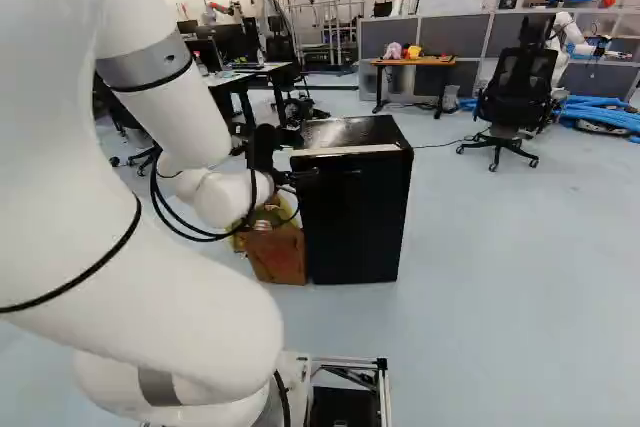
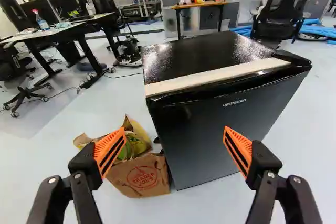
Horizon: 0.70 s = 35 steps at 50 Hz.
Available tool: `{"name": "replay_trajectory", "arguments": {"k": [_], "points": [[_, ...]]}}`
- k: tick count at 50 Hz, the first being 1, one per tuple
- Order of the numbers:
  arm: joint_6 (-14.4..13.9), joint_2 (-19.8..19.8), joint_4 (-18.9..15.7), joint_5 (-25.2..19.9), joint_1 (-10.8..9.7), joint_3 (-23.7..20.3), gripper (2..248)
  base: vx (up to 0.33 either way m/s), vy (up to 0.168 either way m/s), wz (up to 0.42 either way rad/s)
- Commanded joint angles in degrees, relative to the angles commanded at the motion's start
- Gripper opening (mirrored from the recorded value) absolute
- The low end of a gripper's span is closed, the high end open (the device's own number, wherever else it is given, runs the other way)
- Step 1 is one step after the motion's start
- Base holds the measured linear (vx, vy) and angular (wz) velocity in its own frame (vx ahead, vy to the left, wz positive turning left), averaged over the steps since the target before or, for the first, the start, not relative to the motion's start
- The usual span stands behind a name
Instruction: Grab a drink from the fridge
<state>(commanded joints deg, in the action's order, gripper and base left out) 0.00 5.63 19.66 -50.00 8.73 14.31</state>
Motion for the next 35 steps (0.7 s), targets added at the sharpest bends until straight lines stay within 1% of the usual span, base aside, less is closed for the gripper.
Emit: {"name": "replay_trajectory", "arguments": {"k": [7,20,35], "points": [[0.0,-0.7,1.0,0.0,0.8,0.7,247,0.000,0.000,0.000],[0.0,-2.1,2.0,0.0,2.3,2.0,247,0.000,0.000,0.000],[0.0,-5.4,2.9,0.0,4.2,5.3,247,0.000,0.000,0.000]]}}
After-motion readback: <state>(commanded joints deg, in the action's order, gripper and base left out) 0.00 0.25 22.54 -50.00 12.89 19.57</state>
